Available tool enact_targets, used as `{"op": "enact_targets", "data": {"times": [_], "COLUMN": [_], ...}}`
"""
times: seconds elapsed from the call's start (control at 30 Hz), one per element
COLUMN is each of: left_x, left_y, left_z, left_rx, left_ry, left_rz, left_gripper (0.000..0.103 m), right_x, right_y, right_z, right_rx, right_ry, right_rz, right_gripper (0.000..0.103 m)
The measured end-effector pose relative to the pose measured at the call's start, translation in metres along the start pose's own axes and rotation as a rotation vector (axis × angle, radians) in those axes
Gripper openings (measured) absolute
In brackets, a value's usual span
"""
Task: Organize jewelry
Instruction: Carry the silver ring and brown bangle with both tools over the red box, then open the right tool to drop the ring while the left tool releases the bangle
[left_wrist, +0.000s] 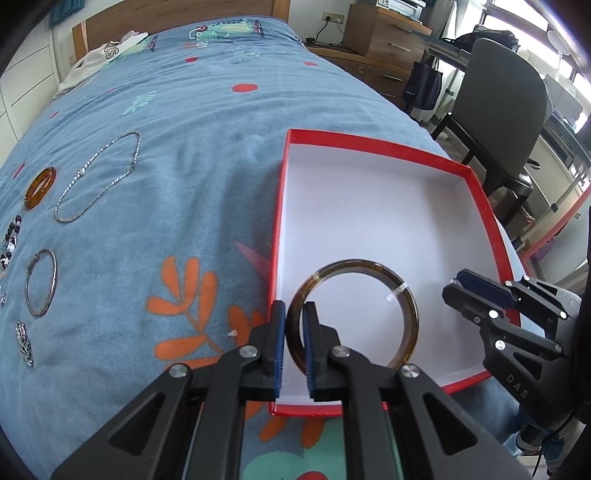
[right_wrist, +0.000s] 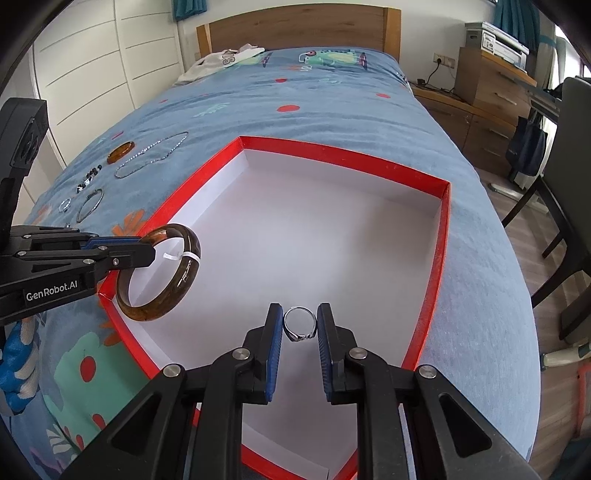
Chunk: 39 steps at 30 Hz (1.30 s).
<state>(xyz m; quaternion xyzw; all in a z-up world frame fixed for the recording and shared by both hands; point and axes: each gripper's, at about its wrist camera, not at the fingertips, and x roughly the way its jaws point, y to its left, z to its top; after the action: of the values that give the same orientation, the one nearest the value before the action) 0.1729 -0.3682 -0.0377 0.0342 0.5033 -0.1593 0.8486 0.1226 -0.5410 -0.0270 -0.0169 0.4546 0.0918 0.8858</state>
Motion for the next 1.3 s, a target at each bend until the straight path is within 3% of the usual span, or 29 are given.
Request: {"op": "enact_targets", "data": {"times": [0.47, 0.8, 1.03, 1.3], "left_x": [-0.009, -0.013, -0.012, -0.007], "left_y": [0.016, 0.022, 0.022, 0.012], "left_z": [-0.016, -0.023, -0.023, -0.020], "left_rx": [-0.061, -0.071, -0.063, -0.014], "left_ry": [0.006, 0.012, 0.021, 0.035], "left_rz": [0.051, 0.063, 0.070, 0.121], "left_gripper": [0.010, 0.010, 0.010, 0.011], "right_x": [0.013, 0.017, 0.003, -0.043], "right_y": [0.013, 0.034, 0.038, 0.026], "right_z": [0.012, 0.012, 0.011, 0.005], "right_rx": [-0.070, -0.175, -0.165, -0.105], "right_ry": [-0.005, 0.044, 0.030, -0.023], "right_rz": [0.033, 0.031, 0.024, -0.012], "right_gripper": [0.019, 0.034, 0.043, 0.050]}}
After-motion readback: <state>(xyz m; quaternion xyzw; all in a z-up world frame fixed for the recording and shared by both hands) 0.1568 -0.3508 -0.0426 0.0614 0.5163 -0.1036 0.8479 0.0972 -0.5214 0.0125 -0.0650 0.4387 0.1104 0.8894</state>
